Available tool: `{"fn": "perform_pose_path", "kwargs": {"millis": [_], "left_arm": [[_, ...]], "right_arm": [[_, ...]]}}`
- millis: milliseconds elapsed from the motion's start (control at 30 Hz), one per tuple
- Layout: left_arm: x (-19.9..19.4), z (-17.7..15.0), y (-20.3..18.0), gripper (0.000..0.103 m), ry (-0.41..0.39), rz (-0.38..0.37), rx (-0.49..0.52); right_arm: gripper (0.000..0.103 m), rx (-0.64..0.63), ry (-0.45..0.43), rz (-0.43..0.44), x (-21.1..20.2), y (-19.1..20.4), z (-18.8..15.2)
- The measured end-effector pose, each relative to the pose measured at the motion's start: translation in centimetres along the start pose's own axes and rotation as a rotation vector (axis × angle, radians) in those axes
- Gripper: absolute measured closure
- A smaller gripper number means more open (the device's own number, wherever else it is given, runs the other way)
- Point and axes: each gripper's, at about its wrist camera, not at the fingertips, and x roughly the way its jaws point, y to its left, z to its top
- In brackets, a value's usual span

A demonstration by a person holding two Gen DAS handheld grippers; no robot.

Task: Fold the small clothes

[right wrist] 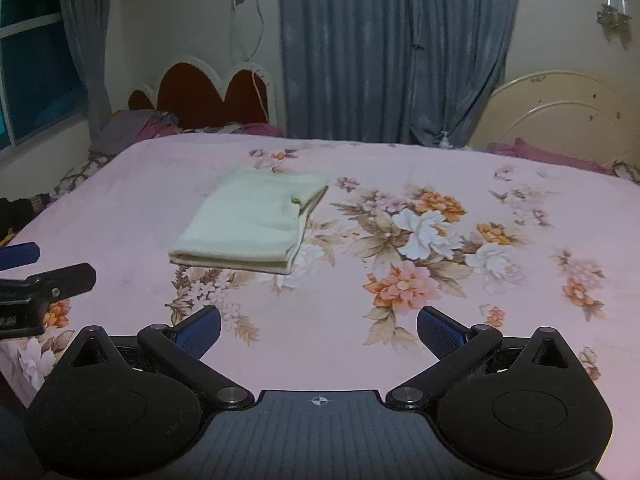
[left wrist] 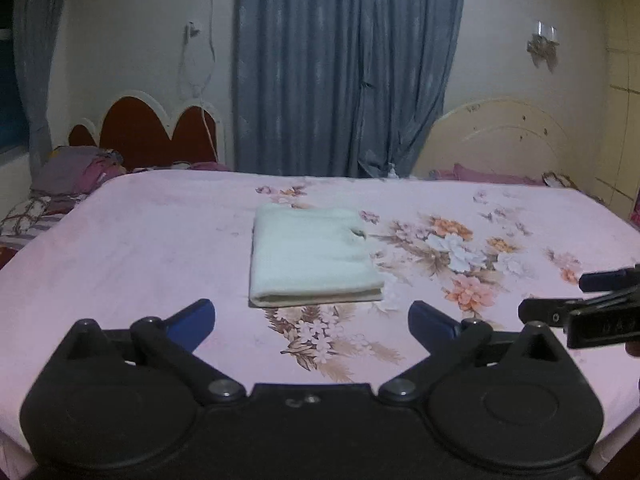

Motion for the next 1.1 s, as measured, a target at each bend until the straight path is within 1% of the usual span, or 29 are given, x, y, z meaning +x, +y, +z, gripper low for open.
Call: {"fn": "perform_pose_path", "kwargs": {"millis": [167, 367, 633, 1100], "left_arm": [[-1.1, -0.1, -0.9, 0.0, -0.005, -0.015, 0.019], [-4.6, -0.9, -1.2, 0.001, -0.023, -0.038, 0.015], [-5.8, -1.0, -1.2, 0.0, -0.042, -0.057, 0.045], [-6.7, -1.0, -1.3, 0.0, -0.053, -0.075, 0.05]], "right_arm": [[0.0, -0.003, -0.019, 0.004, -2.4, 0.9, -0.7], [0.0, 0.008, -0.038, 0.004, -4.6, 1.5, -0.8], [0.0, 0.037, -0.067, -0.014, -6.0, 1.3, -0.6], [0.0, 0.037, -0.065, -0.034, -6.9, 0.7, -0.8]]}}
